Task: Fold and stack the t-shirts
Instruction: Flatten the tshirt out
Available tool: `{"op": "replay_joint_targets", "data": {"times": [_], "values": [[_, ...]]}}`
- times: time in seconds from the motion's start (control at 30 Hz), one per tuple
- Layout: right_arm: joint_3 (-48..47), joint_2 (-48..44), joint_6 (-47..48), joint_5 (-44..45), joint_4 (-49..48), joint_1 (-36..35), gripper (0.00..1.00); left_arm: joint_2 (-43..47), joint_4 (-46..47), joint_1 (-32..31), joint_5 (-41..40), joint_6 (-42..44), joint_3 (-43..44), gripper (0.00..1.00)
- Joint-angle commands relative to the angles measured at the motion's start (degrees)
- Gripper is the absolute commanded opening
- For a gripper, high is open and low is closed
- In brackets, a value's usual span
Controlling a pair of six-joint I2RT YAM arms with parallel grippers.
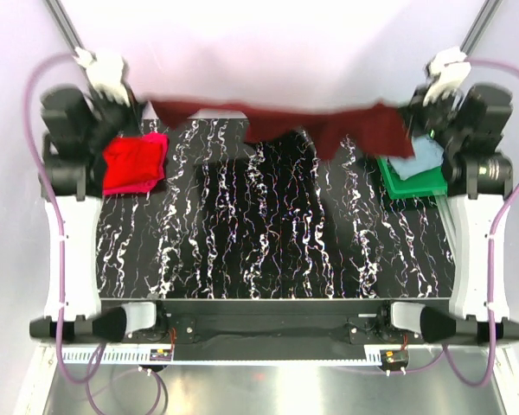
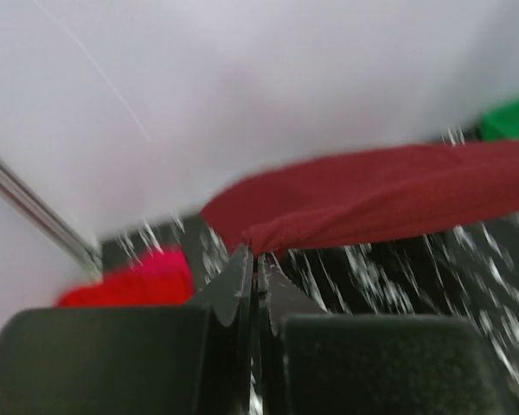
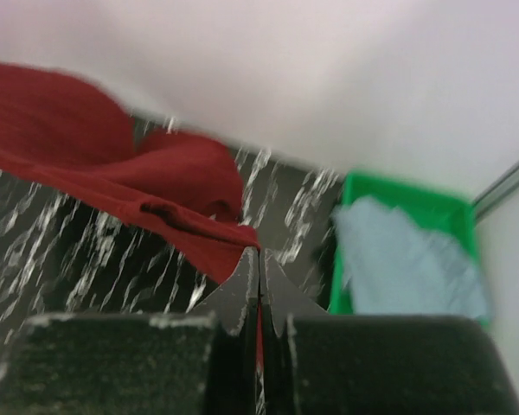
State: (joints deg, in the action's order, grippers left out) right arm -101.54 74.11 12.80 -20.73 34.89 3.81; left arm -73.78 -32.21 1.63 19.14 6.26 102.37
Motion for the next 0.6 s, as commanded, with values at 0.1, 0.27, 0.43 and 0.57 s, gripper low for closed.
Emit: {"op": "replay_joint_targets", "data": {"times": [0.1, 0.27, 0.43, 0.57], "values": [[11.0, -6.59, 3.37, -5.27, 17.36, 0.84, 0.0, 9.69, -19.63, 0.74, 8.54, 2.09, -16.31, 0.0], [12.77, -11.7, 5.48, -8.62, 26.97, 0.84, 0.0, 19.27, -27.9, 0.66, 8.55, 2.09, -24.66, 0.0], [12.94, -13.64, 7.06, -12.75, 37.6, 0.84, 0.0, 19.65, -35.54, 0.74, 8.11, 3.75, -23.45, 0.0], [16.44, -14.95, 8.91, -15.04, 43.5, 0.84, 0.0, 16.65, -45.13, 0.66, 8.72, 7.35, -20.8, 0.0]]}}
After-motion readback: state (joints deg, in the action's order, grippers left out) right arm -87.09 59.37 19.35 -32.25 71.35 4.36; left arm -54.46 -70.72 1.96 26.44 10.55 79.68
